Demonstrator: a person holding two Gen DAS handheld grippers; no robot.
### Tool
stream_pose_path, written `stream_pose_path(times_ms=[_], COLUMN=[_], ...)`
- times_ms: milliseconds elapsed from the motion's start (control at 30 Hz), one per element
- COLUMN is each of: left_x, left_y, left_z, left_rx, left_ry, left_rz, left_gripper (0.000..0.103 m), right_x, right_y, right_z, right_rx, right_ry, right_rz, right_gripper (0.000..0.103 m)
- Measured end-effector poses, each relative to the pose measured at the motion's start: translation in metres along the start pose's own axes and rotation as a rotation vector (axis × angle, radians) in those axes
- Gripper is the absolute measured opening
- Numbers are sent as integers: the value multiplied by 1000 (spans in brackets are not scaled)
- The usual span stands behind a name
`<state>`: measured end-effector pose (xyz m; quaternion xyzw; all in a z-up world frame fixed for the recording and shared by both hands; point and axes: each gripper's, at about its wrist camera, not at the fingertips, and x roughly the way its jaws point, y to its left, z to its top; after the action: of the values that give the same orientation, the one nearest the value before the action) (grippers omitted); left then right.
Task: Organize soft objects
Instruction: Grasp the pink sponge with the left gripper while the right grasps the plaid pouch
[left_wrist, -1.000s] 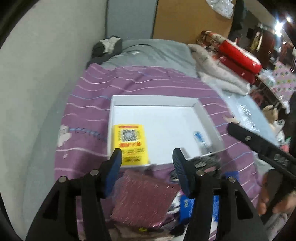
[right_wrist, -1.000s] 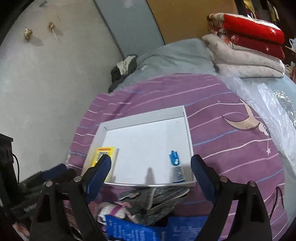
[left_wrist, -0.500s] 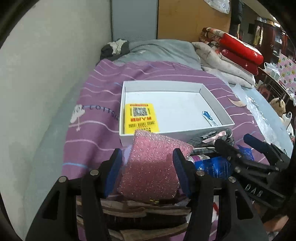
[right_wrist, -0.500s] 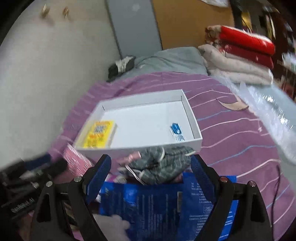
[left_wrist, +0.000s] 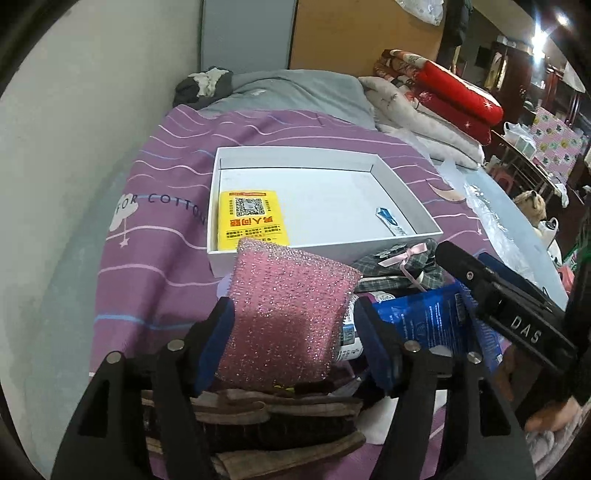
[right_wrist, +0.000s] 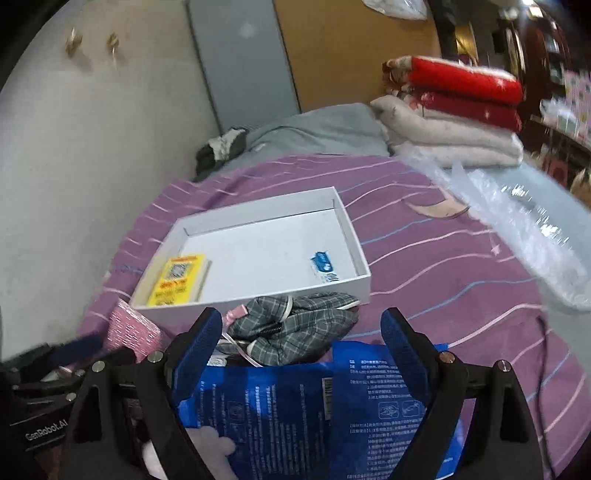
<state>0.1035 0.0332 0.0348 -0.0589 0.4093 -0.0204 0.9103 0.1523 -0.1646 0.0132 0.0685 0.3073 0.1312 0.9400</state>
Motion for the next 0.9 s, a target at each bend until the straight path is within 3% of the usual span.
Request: stream_pose_path(times_ms=[167,433,533,667,867,900], left_x=[10,24,33,32,24,23], left_y=[4,5,-2,1,23,26], left_z=[-3,-9,-14,-14,-7,-7], left_rx=[12,22,82,79,-31,-44], left_ry=[41,76,106,96,89,90], left_rz=[34,13,54,41,-29,-32], left_gripper=[70,79,82,81,59,51], right_x=[6,9,11,12,13,13], right_y=[-3,-2,-2,-3,-4,-4], right_z=[-2,-4,-5,-6,-6,-6], right_rx=[17,10,9,10,16,16], right_ry=[26,42,48,55,60,61], right_rz=[54,53,55,57,58,55], right_gripper=[89,89,89,89,89,89])
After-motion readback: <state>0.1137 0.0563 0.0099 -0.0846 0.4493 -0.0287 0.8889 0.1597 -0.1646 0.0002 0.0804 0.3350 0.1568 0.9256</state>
